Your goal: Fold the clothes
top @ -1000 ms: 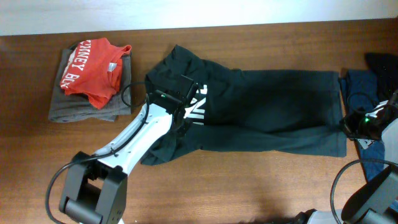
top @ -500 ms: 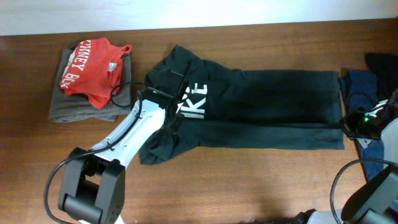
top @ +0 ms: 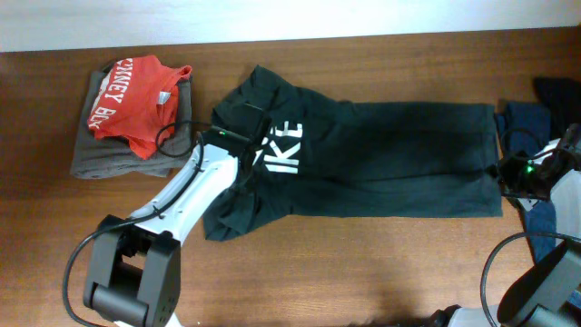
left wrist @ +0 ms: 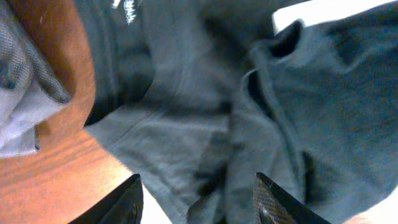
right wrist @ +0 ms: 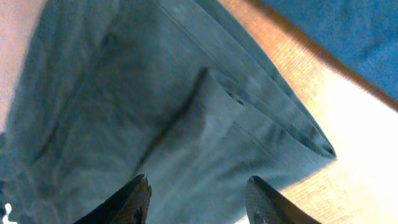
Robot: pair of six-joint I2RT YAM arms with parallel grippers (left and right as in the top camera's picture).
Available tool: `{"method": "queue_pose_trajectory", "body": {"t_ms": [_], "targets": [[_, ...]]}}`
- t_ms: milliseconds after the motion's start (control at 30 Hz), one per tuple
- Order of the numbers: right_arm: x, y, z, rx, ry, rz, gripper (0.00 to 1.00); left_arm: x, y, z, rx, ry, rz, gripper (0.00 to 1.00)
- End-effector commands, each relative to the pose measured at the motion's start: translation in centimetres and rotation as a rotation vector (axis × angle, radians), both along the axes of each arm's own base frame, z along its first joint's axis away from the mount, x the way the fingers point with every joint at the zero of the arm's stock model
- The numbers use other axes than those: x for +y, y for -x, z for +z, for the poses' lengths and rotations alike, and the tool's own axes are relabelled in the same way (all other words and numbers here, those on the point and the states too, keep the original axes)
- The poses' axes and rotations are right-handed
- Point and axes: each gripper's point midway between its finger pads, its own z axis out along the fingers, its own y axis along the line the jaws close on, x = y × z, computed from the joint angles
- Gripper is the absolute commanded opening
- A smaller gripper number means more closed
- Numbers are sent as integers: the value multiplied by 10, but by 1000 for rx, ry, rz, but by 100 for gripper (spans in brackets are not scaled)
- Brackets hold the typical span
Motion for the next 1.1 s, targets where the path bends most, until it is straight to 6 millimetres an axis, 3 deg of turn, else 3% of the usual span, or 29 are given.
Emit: {"method": "queue_pose_trajectory", "body": {"t_ms": [0,133,267,567,633,833,867,967,1067], "targets": [[5,12,-5,43,-42,-8,55,11,3,0,38,21,51,57],[16,26,-9,97,-67,47,55,6,29,-3,172,99,64,57],[18,29,-9,108,-76,49,55,-23,59,-3,314,259,32,57],[18,29,-9,108,-75,49,55,-25,83,-27,350,181,-56,56],[18,29,-9,108,-75,48,55,-22,82,-30,341,164,-56,49],[18,29,-9,108,-75,49,55,-7,70,-35,278,80,-56,16],[18,29,-9,108,-76,48,55,-7,67,-36,263,73,-56,3],[18,29,-9,108,-76,48,55,-8,64,-33,256,77,-57,1],[18,29,-9,108,-76,48,55,-12,62,-16,267,86,-53,1]]}}
